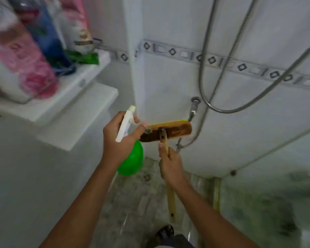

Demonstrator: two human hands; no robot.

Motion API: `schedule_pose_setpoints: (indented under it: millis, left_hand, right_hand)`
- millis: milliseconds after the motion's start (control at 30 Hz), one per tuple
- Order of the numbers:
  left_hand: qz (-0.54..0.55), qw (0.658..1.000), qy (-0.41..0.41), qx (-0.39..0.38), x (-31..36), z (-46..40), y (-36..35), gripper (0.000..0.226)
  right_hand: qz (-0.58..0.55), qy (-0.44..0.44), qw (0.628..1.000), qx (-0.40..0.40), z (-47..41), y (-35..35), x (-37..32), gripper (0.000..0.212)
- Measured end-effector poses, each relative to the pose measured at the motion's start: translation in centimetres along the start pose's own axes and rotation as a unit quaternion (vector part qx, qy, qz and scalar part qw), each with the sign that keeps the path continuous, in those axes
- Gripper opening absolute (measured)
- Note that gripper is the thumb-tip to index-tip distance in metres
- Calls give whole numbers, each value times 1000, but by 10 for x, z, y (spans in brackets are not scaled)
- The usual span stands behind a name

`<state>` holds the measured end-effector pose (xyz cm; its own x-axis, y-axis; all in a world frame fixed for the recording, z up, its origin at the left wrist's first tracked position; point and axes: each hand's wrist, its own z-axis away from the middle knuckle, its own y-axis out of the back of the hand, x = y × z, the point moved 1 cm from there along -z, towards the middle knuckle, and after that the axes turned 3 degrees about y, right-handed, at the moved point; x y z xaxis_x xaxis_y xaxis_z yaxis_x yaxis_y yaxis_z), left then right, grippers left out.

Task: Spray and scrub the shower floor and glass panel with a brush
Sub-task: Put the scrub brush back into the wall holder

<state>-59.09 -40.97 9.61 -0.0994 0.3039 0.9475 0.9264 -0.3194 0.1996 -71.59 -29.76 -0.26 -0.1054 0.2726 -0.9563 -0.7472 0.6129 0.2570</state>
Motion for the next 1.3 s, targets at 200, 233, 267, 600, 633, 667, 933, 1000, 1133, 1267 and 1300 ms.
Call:
schedule_pose_setpoints:
  millis: [200, 233, 267, 600, 633, 667, 933, 1000, 1133, 1267, 1300]
  left_hand:
    - [-41, 987, 31, 154, 16, 97, 159, 31]
    - [-45, 983, 33, 174, 19, 116, 179, 30]
    - [-49, 978, 35, 197, 22, 135, 198, 28]
    - [-48, 924, 49, 377, 55, 295, 327, 16]
    - [-53, 915, 54, 396, 59, 310, 337, 15]
    - [-58, 904, 60, 419, 62, 327, 348, 15]
    - [-101, 775, 103, 616, 73, 466, 405, 10]
    - [-100, 739, 125, 654, 70, 498, 415, 9]
    - [-102, 682, 141, 710, 64, 550, 434, 14]
    - [-136, 602, 159, 771, 55, 597, 451, 12]
    - [-139, 585, 167, 781, 50, 606, 455, 17]
  right_hand:
    - [-22, -21, 986, -166, 88, -105, -36, 48]
    - [-29, -34, 980, -196, 106, -116, -39, 47]
    - [-33, -45, 972, -227, 125, -126, -42, 47]
    - [0, -94, 894, -438, 269, -212, -89, 41]
    - [16, -89, 880, -467, 281, -219, -94, 38]
    - [32, -86, 863, -497, 293, -226, -99, 35]
    - [130, -101, 678, -716, 386, -302, -113, 15]
    - [171, -74, 635, -750, 413, -316, -107, 13]
    - [216, -82, 555, -799, 465, -348, -95, 23]
    - [193, -179, 523, -811, 526, -391, -88, 12]
    - [180, -198, 531, -804, 540, -401, -84, 17]
